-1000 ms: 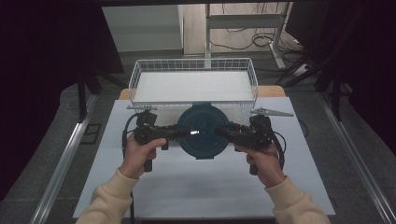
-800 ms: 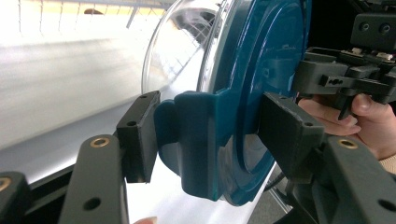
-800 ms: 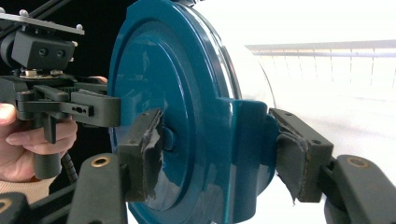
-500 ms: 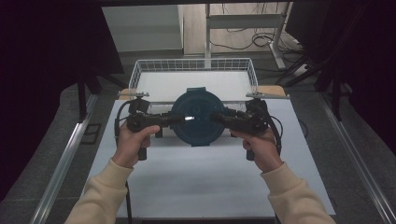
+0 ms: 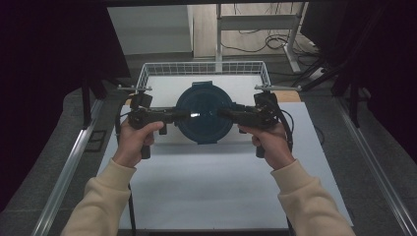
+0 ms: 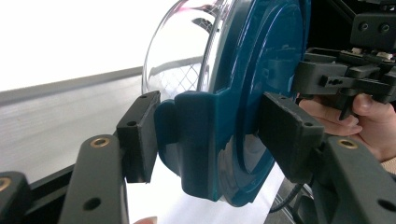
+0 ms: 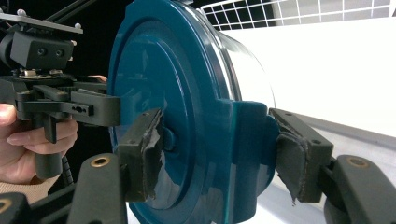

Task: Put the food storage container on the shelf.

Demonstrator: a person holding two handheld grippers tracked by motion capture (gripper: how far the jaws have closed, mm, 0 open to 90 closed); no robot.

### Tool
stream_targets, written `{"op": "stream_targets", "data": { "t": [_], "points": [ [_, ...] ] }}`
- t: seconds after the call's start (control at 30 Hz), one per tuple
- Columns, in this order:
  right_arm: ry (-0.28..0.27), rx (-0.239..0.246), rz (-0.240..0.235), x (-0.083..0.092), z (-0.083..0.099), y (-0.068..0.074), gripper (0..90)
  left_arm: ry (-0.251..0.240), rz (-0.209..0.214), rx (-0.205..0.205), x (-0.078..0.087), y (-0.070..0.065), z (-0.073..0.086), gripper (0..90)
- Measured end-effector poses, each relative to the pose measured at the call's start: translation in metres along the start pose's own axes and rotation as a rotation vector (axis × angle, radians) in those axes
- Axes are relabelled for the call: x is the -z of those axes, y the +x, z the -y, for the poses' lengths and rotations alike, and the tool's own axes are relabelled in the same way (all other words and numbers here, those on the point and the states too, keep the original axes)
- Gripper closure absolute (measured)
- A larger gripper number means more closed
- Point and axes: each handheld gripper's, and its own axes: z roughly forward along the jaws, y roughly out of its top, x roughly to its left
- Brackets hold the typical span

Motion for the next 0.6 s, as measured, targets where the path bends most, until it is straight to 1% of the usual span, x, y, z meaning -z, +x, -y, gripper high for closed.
{"op": "stream_targets", "data": {
  "t": [0.17,0.33,0.5,0.6],
  "points": [
    [-0.005,0.003,0.001,-0.001,-0.007,-0.002,37.4,-0.001,0.002,-0.002,-0.001,0.001,-0.007,40.2],
    [0.004,-0.007,-0.001,-0.002,-0.017,-0.007,37.5,0.000,0.000,0.003,-0.006,0.002,-0.020,40.1],
    [-0.001,0.002,0.011,-0.004,-0.033,-0.012,37.4,-0.011,0.012,0.016,-0.010,0.007,-0.034,40.1],
    [0.009,0.009,0.014,-0.008,-0.043,-0.016,37.4,-0.017,0.012,0.019,-0.011,0.013,-0.042,40.0]
  ]
}}
